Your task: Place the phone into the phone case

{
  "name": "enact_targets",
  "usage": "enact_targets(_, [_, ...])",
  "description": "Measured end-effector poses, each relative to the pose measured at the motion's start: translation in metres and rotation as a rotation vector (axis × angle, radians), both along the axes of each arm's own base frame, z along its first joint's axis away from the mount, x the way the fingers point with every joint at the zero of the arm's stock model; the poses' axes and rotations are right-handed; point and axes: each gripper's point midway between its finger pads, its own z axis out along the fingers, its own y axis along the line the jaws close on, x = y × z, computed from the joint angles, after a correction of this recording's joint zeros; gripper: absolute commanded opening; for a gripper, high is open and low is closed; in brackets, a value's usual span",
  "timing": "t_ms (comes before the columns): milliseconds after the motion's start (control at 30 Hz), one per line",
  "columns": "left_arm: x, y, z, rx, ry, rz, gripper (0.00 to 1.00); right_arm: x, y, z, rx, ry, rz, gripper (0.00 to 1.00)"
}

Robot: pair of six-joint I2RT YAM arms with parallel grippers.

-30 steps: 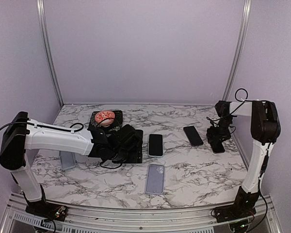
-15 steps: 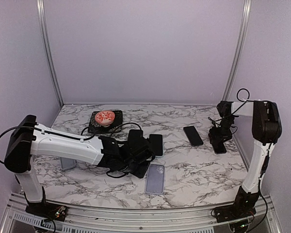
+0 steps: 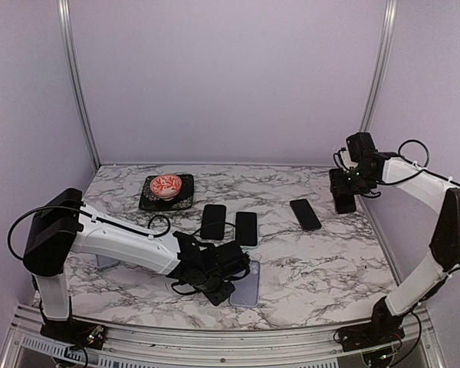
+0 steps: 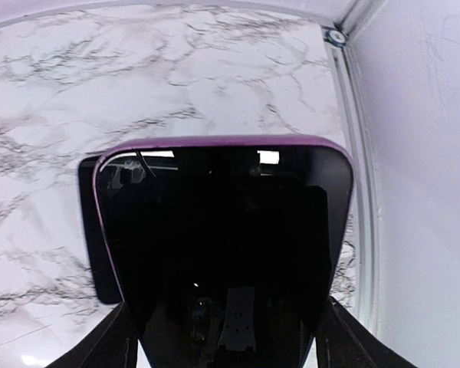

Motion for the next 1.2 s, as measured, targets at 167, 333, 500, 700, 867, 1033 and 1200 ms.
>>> enact_targets(167, [-0.015, -0.010, -0.003, -0.008, 0.036, -0.111, 0.35, -0.020, 0.062, 0.011, 0.062, -0.085, 0.104, 0.39])
enact_targets(333, [-0.019, -0.024, -0.003, -0.040, 0.047, -0.170, 0.35, -0.049, 0.098, 0.018, 0.123, -0.127, 0.147, 0.36])
enact_targets(500, [-0.016, -0.052, -0.001, -0.091, 0.046, -0.199, 0.35, -0.073, 0.125, 0.023, 0.182, -0.166, 0.167, 0.35])
enact_targets(700, [-0.002, -0.064, 0.002, -0.170, 0.036, -0.155, 0.38, -0.120, 0.172, 0.008, 0.230, -0.147, 0.269, 0.34])
enact_targets(867, [0.048, -0.016, 0.025, -0.261, -0.003, 0.085, 0.42, -0.146, 0.200, 0.004, 0.247, -0.137, 0.319, 0.34])
enact_targets(1033, [0.118, 0.035, 0.079, -0.385, -0.127, 0.376, 0.40, -0.170, 0.233, 0.000, 0.267, -0.129, 0.402, 0.33])
enact_targets(1200, [0.118, 0.042, 0.069, -0.372, -0.128, 0.418, 0.44, -0.176, 0.240, -0.029, 0.267, -0.094, 0.394, 0.31])
